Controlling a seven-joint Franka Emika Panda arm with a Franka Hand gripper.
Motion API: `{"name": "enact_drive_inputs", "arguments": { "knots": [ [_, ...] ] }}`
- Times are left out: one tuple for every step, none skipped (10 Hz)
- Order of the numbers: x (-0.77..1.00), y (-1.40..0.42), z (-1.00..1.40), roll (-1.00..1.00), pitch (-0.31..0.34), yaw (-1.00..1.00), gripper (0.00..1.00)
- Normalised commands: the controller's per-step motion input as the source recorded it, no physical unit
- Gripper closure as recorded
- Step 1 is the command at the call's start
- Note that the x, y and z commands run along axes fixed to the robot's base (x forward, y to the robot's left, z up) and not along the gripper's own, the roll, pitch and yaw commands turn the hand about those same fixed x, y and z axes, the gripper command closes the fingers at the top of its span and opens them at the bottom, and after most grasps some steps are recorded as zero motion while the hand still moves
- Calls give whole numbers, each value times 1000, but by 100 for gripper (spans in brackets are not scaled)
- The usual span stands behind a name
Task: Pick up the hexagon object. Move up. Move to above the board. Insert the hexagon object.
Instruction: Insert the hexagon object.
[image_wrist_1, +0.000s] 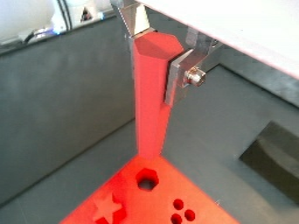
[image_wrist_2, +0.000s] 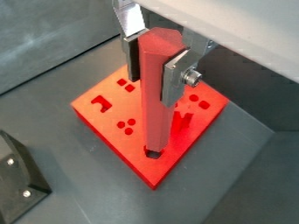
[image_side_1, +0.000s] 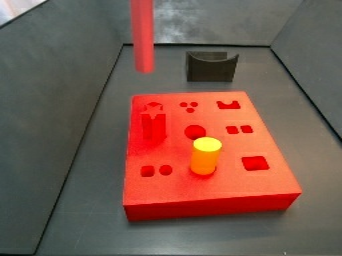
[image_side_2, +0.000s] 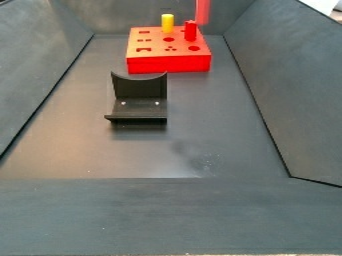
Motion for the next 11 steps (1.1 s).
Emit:
{"name": "enact_drive_inputs", "arguments": {
  "knots": [
    [63,-306,-969,0,-127,120,100],
    [106,-266,-951,0,-149,80,100],
    [289,-137,-897,0,-113,31,100],
    [420,-29,-703,91,0,60,100],
    [180,203,-486,6,0,0,100],
    [0,197,-180,10,0,0,100],
    [-34,0,0,97,0,180,100],
    [-60,0,0,204,0,283,100],
    [-194,0,-14,256,0,309,100],
    [-246,0,-174,224,-30,314,100],
    [-54,0,-329,171,-67,266,100]
  ]
}}
